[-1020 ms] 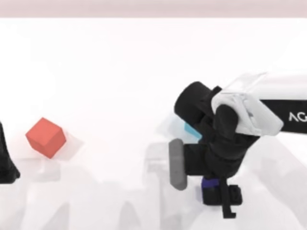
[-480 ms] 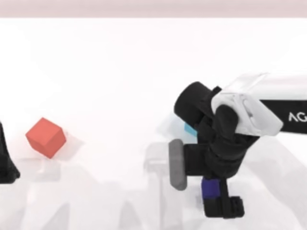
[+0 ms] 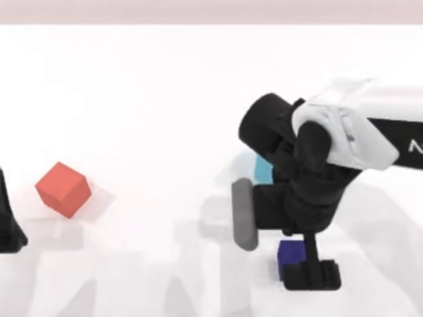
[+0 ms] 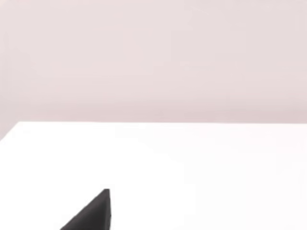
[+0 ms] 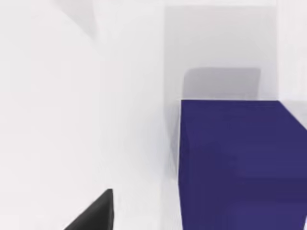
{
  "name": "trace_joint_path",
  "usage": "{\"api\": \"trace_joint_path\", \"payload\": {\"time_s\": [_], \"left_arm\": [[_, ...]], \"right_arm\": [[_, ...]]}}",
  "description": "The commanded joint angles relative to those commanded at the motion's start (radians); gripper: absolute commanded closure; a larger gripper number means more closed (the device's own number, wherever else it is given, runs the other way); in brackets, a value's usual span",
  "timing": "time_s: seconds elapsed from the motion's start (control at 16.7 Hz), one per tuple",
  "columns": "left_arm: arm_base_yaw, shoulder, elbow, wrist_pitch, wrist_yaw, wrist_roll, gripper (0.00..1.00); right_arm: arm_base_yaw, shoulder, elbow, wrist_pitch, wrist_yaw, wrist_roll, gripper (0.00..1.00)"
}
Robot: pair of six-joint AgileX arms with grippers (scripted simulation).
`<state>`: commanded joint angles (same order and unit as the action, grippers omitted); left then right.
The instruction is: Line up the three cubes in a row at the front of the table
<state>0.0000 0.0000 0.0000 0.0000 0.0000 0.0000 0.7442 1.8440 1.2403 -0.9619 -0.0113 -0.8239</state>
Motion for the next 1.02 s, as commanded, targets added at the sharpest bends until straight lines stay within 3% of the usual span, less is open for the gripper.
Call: {"api": "trace_joint_path", "payload": {"time_s": [0.24,0.54,0.78,1.02], "left_arm": [[0.000,0.000,0.000,0.000,0.000,0.000,0.00],[0.000,0.000,0.000,0.000,0.000,0.000,0.00],[-0.010,0.105,0.100,-0.072,-0.001,0.028,0.00],[-0.035,0.377,0.328,-0.244,0.001,0.093,0.00]], "right_arm": [[0.004,-0.050,0.086,-0.137,-0.001,-0.004,0.00],[0.001,-0.052,0.090,-0.143,-0.001,-0.004,0.00],[-0.048,-0.156,0.019,-0.066,-0.012,0.033,0.00],[-0.172,-0.428,-0.165,0.111,-0.032,0.139,0.00]]}}
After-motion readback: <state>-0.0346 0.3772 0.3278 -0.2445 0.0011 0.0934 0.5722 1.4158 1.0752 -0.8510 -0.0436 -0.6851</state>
